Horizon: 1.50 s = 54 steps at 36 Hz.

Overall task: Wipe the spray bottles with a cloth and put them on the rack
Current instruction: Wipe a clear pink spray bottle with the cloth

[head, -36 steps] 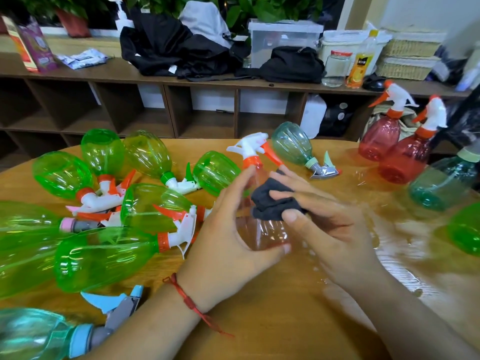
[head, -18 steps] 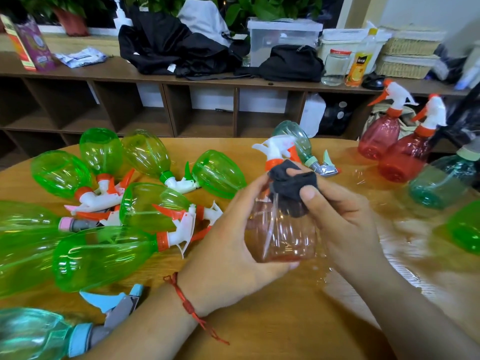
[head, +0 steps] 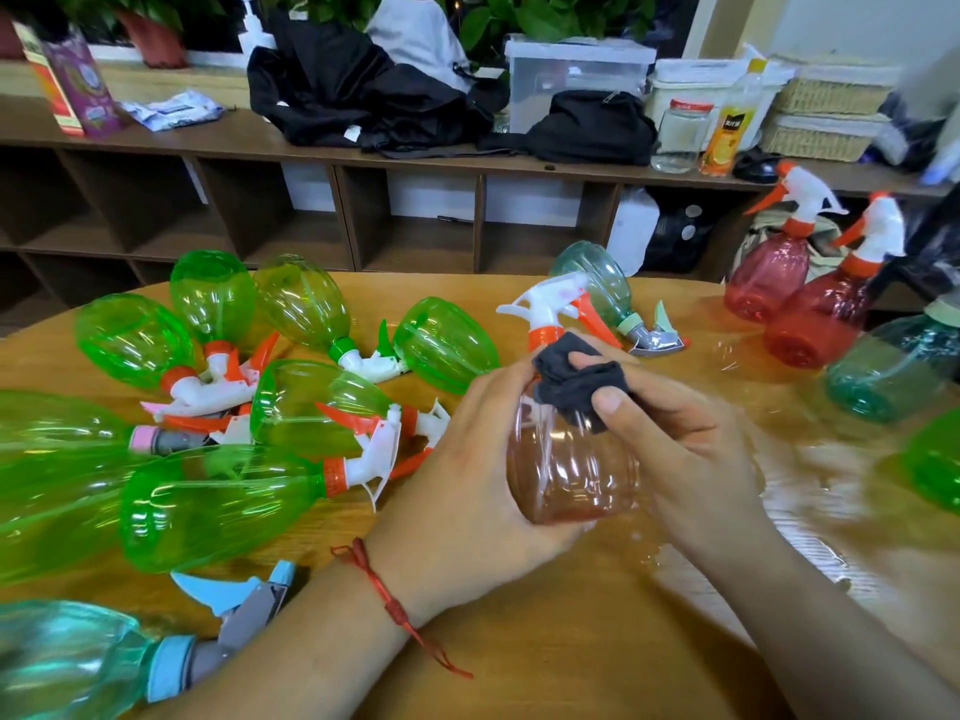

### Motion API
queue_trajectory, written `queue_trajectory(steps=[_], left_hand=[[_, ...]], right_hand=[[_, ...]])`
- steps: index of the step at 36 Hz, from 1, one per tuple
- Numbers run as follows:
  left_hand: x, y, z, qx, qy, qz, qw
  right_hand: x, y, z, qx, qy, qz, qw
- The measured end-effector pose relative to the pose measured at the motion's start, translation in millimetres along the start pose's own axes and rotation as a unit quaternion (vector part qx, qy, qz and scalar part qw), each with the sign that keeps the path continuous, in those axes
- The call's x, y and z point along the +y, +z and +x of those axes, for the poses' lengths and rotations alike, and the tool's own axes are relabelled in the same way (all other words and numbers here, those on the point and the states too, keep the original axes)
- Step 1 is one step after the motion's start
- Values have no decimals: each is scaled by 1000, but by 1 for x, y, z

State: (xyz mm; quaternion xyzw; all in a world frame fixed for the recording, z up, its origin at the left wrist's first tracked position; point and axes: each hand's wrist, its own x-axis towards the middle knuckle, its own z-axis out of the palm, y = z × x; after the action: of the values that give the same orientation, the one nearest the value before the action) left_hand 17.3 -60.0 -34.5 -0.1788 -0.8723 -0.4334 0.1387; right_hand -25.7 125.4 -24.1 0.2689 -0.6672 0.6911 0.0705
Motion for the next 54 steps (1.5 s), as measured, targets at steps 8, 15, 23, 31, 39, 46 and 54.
queue_trajectory(steps=[8,15,23,31,39,46,54], left_hand=[[-12,-1,3,51,-55,-126,989],[-16,-11,7,47,-74,-132,987],[-4,2,1,-5,-21,-88,996],[0,2,0,-12,-26,-194,981],[1,10,-1,13,-20,-24,999],[-2,9,-1,40,-29,-18,999],[-16,0,5,49,-99,-191,975]], right_hand=[[3,-8,-5,-53,-64,-46,995],[0,-8,-5,-88,-95,-89,988],[3,-5,3,-12,17,3,1000],[-2,-2,2,11,36,92,995],[8,-4,3,0,32,41,999],[7,-2,2,-33,-15,-19,999],[0,-10,-5,-112,-96,-80,986]])
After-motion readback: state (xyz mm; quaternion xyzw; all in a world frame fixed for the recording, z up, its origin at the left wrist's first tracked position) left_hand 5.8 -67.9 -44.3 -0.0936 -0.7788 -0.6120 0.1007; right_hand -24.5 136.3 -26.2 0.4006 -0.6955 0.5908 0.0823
